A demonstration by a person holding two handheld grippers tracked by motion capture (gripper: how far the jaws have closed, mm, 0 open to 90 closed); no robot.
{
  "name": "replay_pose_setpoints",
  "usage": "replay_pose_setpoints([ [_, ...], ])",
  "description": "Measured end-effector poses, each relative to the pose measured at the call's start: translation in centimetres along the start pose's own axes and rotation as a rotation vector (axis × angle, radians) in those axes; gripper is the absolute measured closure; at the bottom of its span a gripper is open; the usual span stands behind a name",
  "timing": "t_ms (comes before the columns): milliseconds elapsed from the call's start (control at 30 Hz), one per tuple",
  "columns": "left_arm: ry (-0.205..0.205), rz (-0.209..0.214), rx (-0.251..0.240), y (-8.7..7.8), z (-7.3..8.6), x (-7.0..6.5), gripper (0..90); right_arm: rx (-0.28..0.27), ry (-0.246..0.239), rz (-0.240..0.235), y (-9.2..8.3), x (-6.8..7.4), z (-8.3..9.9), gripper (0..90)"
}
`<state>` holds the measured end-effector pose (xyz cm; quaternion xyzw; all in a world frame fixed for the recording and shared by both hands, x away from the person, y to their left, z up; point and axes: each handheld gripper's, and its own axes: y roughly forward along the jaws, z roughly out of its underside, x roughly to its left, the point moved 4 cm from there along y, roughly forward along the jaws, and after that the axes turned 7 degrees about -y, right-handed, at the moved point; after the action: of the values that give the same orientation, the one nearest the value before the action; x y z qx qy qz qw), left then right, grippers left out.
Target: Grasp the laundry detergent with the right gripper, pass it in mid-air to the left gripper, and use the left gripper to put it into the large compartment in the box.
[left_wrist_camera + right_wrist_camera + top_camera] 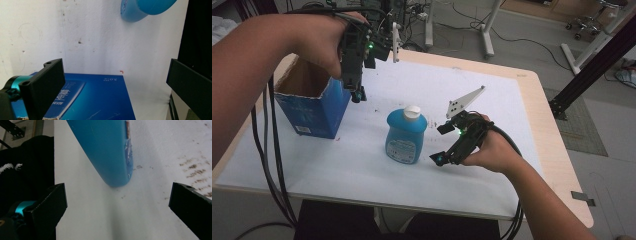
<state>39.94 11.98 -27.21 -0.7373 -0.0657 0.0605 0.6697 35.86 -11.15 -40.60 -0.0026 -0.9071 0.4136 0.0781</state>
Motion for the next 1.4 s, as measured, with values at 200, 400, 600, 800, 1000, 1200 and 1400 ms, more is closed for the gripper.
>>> replay_pose_setpoints([
  [200, 0.0, 0.0, -0.008, 0.2, 0.1, -0.2, 1.8, -0.05, 0.007, -0.008, 1.6, 0.0, -0.5, 0.9],
  [400, -0.001, 0.004, -0.008, 0.3, 0.3, -0.3, 1.8, -0.085, 0.022, -0.015, 3.0, -0.1, -0.9, 0.9],
  [600, -0.001, 0.001, -0.012, 0.2, 0.6, -0.4, 1.8, -0.151, 0.033, -0.021, 4.1, 0.0, -1.2, 0.9],
  [800, -0.003, -0.002, -0.013, 0.2, 1.0, -0.5, 1.7, -0.244, 0.05, -0.007, 4.6, 0.0, -1.7, 0.9],
  [1000, -0.01, -0.005, -0.017, 0.3, 1.5, -0.5, 1.8, -0.3, 0.061, 0.023, 5.1, 0.1, -1.7, 1.1],
  [1200, -0.007, -0.005, -0.017, 0.5, 1.7, -0.6, 1.8, -0.351, 0.061, 0.058, 5.5, 0.3, -1.8, 3.9],
  [1400, -0.011, -0.01, -0.023, 0.5, 2.0, -0.5, 1.8, -0.392, 0.064, 0.085, 5.5, 0.4, -1.6, 12.9],
])
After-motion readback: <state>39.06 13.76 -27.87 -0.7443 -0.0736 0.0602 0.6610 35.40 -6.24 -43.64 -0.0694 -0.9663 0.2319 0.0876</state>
